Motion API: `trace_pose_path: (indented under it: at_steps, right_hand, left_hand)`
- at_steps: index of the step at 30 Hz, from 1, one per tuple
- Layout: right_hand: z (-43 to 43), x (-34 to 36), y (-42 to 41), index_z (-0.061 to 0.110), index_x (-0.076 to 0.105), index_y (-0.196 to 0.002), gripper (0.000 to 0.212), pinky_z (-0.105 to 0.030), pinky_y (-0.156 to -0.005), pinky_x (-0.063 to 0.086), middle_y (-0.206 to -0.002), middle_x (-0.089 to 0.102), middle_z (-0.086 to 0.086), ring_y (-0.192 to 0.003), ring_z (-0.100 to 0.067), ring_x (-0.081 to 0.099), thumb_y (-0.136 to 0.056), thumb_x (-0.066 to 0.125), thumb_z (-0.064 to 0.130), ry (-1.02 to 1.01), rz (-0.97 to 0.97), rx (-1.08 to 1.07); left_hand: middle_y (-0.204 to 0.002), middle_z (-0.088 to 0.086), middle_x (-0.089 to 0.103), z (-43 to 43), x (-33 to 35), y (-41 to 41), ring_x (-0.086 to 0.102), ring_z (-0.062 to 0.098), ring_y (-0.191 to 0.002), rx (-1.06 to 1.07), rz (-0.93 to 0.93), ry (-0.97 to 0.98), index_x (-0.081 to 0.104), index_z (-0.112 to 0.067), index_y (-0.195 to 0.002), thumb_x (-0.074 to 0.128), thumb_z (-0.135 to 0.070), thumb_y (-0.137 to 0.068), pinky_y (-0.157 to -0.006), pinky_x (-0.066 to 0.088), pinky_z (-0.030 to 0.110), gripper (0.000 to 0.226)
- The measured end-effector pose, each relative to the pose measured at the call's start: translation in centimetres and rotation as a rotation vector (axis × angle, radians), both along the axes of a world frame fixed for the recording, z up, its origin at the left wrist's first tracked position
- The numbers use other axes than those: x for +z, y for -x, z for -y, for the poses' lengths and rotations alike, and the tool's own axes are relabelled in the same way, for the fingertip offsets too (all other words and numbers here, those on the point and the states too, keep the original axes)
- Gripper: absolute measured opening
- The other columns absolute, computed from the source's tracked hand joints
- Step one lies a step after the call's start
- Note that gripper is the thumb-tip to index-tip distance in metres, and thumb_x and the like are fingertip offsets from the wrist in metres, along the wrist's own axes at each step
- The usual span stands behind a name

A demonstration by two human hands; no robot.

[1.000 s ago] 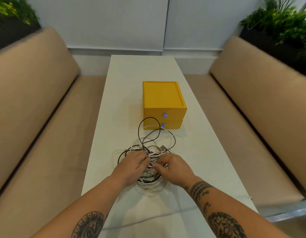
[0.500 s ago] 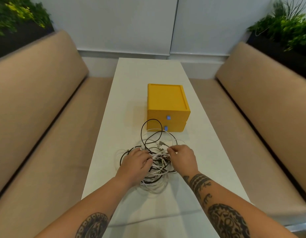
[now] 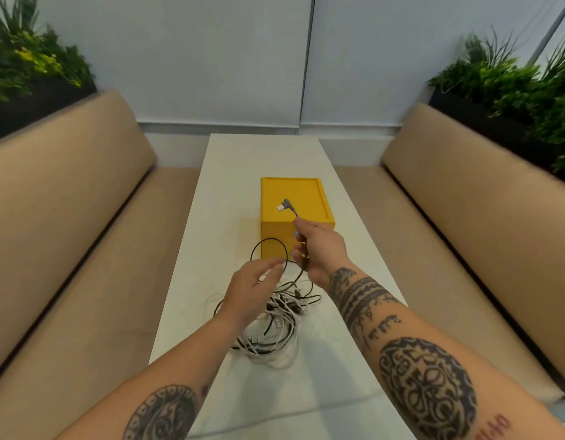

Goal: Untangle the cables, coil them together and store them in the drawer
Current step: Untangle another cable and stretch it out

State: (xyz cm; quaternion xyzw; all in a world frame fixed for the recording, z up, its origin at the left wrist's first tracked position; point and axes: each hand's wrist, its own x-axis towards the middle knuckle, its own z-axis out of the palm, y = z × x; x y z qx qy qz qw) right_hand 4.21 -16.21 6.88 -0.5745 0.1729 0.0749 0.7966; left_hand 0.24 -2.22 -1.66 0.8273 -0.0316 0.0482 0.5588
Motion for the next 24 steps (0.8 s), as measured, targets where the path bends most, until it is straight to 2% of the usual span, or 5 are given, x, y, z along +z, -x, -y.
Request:
trace_pose_path:
  at_steps: [6, 11, 16, 18, 24]
  right_hand:
    - [0.6, -1.2, -0.6, 0.010, 0.065, -0.096, 0.013, -0.023, -0.054, 0.053, -0.075, 0.054, -0.002, -0.060, -0.014, 0.050, -0.095, 0.068, 0.023, -0.183, -0.038, -0.076]
    - [1.7, -4.3, 0.1, 0.016, 0.066, -0.104, 0.029, -0.033, -0.073, 0.050, -0.102, 0.068, -0.001, -0.085, -0.016, 0.060, -0.101, 0.052, 0.041, 0.246, -0.057, 0.082]
    - [1.2, -8.6, 3.2, 0.020, 0.071, -0.116, 0.025, -0.024, -0.074, 0.052, -0.101, 0.073, 0.006, -0.087, -0.009, 0.066, -0.092, 0.064, 0.023, 0.676, 0.127, 0.475]
    - [0.1, -9.9, 4.3, 0.027, 0.071, -0.117, 0.028, -0.026, -0.083, 0.053, -0.100, 0.074, 0.011, -0.090, -0.005, 0.067, -0.090, 0.066, 0.026, 0.733, 0.182, 0.518]
    - [-1.6, -11.1, 5.0, 0.027, 0.077, -0.094, 0.013, -0.014, -0.069, 0.044, -0.083, 0.071, 0.014, -0.081, 0.001, 0.063, -0.093, 0.065, 0.031, 0.760, 0.219, 0.341]
  left_hand:
    - [-0.088, -0.015, 0.075, 0.2, 0.5, 0.2, 0.065, -0.001, -0.091, -0.186, -0.152, -0.105, 0.077, -0.029, -0.096, 0.063, -0.028, -0.095, -0.085, 0.048, 0.021, 0.014]
    - [-0.073, 0.000, 0.070, 0.1, 0.3, -0.5, 0.065, 0.012, -0.071, 0.023, -0.260, 0.201, 0.071, -0.017, -0.095, 0.054, -0.017, -0.100, -0.069, 0.051, 0.027, 0.017]
    - [-0.077, 0.004, 0.065, -0.2, 1.0, -1.1, 0.066, 0.021, -0.071, 0.077, -0.318, 0.424, 0.067, -0.013, -0.101, 0.050, -0.016, -0.103, -0.059, 0.052, 0.029, 0.017]
    - [-0.080, 0.004, 0.066, -0.4, 1.0, -1.4, 0.067, 0.022, -0.072, 0.087, -0.324, 0.489, 0.067, -0.014, -0.102, 0.051, -0.017, -0.103, -0.063, 0.052, 0.032, 0.017]
    - [-0.093, -0.001, 0.075, -0.2, 0.9, -1.2, 0.070, 0.015, -0.086, 0.068, -0.327, 0.502, 0.068, -0.015, -0.109, 0.052, -0.024, -0.103, -0.067, 0.056, 0.030, 0.019]
